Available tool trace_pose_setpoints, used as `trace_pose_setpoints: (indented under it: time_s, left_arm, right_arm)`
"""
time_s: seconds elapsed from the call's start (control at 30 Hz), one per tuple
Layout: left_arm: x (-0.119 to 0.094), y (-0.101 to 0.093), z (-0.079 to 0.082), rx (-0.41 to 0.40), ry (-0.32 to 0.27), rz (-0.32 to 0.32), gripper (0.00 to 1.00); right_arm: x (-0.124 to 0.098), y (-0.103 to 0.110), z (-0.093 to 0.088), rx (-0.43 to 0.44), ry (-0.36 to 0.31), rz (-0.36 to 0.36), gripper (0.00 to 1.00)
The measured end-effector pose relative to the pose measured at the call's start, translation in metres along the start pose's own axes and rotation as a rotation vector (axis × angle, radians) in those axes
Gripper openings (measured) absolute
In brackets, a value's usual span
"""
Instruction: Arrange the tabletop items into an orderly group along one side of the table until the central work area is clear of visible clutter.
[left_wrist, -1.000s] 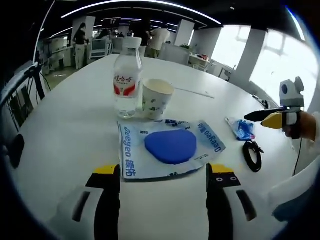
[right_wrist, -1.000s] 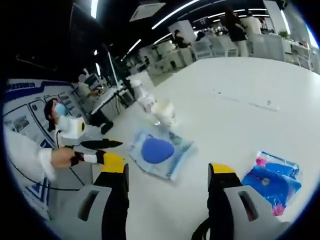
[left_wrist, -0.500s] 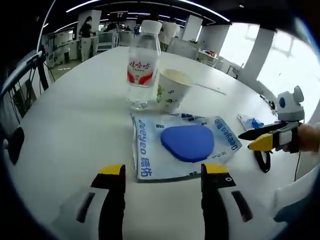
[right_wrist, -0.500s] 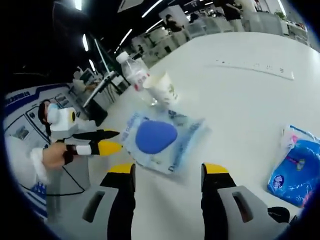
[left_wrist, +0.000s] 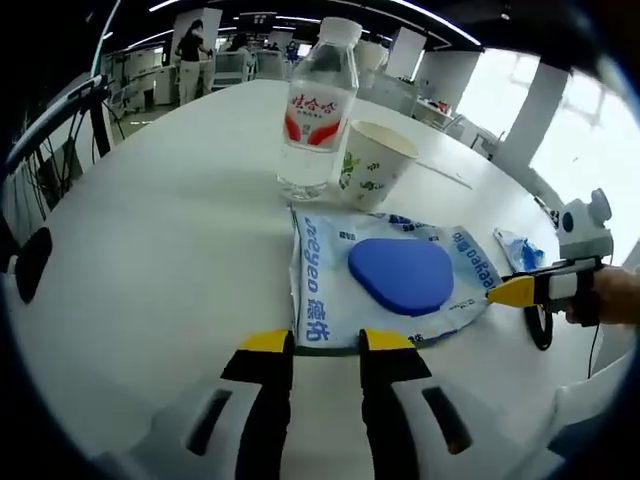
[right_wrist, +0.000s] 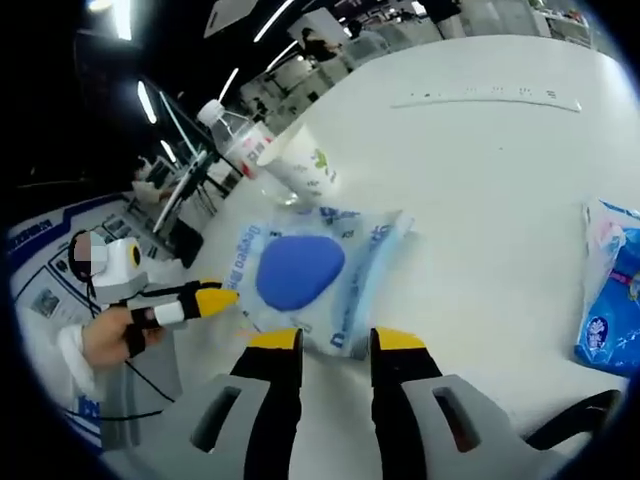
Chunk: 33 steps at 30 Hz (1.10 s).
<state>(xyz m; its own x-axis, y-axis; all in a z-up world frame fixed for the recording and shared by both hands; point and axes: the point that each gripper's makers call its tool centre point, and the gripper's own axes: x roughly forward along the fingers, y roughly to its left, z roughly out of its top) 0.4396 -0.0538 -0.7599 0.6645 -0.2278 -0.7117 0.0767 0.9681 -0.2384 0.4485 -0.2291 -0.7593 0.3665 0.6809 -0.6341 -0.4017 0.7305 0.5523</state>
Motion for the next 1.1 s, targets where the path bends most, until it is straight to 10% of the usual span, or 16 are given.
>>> trace_pose_setpoints:
  time_s: [0.23,0.67,1.1]
  left_arm:
    - [-0.002,0.006,0.003,-0.058,-0.012,0.011,0.02]
    - [-0.02,-0.015,0.012,0.036,-0.062,0.024,0.0]
    - [-0.023,-0.064,0.027,0.302,-0.075,-0.03,0.0]
  right_arm:
    - [-0.002,0.001,-0.002,0.036,-0.03,0.015,0.03]
    - [-0.027,0.011,-0.005,-0.037,-0.063,0.025,0.0]
    - [-0.07,-0.002,-0.011,-0.14,-0.123,-0.028,0.0]
